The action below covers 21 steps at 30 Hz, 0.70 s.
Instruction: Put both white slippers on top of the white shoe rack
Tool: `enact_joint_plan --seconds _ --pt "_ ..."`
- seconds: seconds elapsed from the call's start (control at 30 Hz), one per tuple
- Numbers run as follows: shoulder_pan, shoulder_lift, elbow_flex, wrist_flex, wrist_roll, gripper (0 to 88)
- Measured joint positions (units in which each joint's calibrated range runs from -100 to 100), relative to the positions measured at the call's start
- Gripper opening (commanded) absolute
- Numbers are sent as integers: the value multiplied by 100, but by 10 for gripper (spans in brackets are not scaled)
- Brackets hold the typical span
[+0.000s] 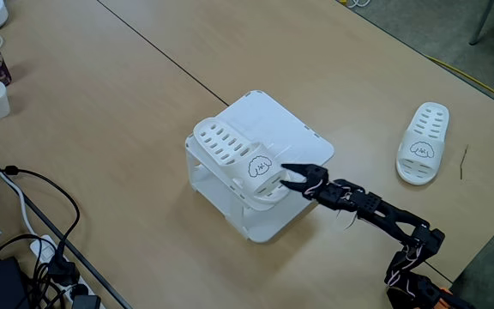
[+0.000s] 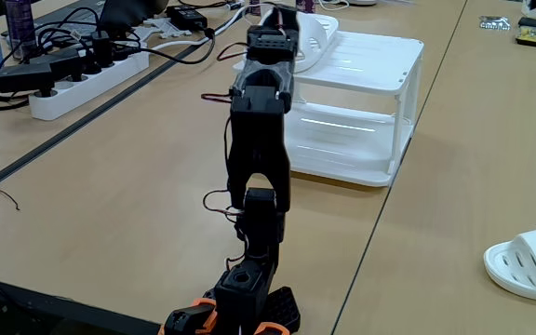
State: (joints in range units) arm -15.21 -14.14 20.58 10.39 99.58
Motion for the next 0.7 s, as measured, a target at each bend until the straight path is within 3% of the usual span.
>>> enact_joint_plan --seconds 0.2,0.47,0.7 --pt "1161 -726 36 0 0 226" --pt "4285 -1188 1213 -9 0 227" --pt "5543 -1188 3324 -1408 0 227"
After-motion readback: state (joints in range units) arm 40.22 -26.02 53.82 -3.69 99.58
